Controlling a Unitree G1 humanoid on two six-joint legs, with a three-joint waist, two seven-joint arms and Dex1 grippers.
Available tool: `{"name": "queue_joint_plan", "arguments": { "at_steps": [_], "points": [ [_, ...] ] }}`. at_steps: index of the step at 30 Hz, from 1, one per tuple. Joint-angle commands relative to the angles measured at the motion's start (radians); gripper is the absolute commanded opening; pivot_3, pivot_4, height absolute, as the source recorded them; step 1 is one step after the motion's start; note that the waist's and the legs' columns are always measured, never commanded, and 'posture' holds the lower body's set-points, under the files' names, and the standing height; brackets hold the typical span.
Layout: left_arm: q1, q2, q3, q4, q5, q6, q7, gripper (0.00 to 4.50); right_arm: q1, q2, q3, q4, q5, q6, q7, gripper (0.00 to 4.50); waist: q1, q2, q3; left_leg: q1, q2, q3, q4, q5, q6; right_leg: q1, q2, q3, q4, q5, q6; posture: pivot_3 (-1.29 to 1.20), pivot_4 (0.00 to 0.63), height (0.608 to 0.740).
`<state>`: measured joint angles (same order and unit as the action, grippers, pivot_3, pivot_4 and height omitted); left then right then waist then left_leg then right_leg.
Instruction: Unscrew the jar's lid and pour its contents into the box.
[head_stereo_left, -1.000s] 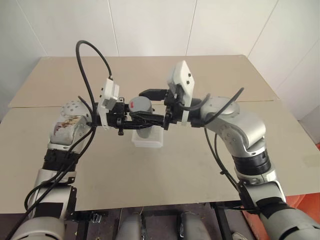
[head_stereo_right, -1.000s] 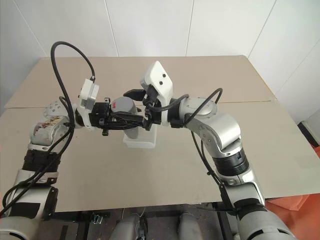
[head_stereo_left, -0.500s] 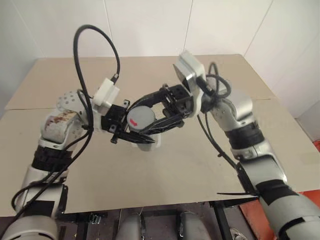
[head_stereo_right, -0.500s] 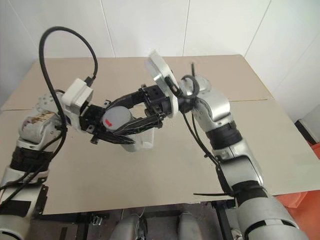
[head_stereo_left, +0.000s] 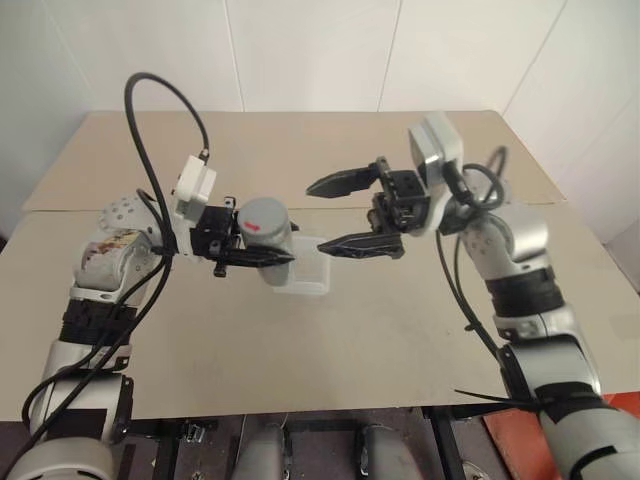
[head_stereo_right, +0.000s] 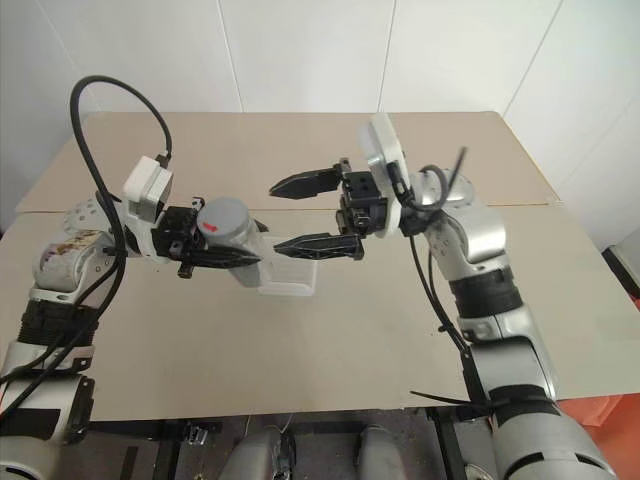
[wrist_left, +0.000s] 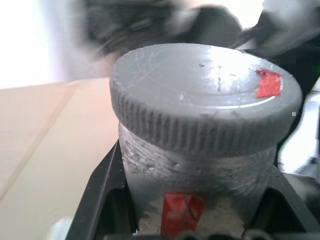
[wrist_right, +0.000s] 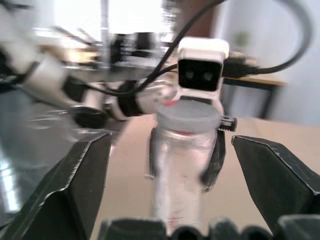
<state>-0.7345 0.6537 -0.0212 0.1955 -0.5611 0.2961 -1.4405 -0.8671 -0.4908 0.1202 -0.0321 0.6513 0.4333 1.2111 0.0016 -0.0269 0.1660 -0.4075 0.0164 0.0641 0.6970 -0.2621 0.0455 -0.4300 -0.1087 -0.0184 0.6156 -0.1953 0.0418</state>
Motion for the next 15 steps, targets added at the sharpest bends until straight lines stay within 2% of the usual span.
{"name": "queue_joint_plan", "arguments": {
  "at_steps": [1, 5, 8, 15],
  "points": [
    [-0.018, -0.024, 0.006, 0.032, 0.054, -0.053, 0.046, 1.95, 0.046, 0.018, 0.006, -0.226, -0.051, 0.125, -0.248, 4.49, -0.008, 0.000, 0.000, 0.000, 0.000, 0.000, 0.000, 0.000, 0.000, -0.001, 0.000, 0.001, 0.001, 0.000, 0.000, 0.00, 0.150, 0.740],
    [-0.032, -0.065, 0.001, 0.050, 0.078, -0.061, 0.070, 1.95, 0.057, 0.088, 0.050, -0.333, -0.095, 0.240, -0.443, 4.49, -0.016, 0.000, 0.000, 0.000, 0.000, 0.001, 0.000, 0.000, -0.001, -0.003, 0.000, 0.003, 0.004, 0.000, 0.000, 0.00, 0.150, 0.740],
    [-0.041, -0.080, 0.000, 0.054, 0.082, -0.059, 0.057, 1.95, 0.024, 0.145, 0.074, -0.328, -0.138, 0.283, -0.542, 4.49, -0.016, 0.000, 0.000, -0.001, -0.001, 0.001, 0.000, 0.000, -0.001, -0.004, 0.000, 0.003, 0.004, 0.000, 0.000, 0.00, 0.150, 0.740],
    [-0.041, -0.077, 0.008, 0.035, 0.081, -0.050, 0.033, 1.95, -0.043, 0.232, 0.088, -0.196, -0.200, 0.293, -0.612, 4.49, -0.015, 0.000, 0.000, -0.003, -0.001, 0.001, 0.000, 0.000, 0.000, -0.005, 0.000, 0.003, 0.004, 0.000, 0.000, 0.00, 0.150, 0.740]
  ]
}}
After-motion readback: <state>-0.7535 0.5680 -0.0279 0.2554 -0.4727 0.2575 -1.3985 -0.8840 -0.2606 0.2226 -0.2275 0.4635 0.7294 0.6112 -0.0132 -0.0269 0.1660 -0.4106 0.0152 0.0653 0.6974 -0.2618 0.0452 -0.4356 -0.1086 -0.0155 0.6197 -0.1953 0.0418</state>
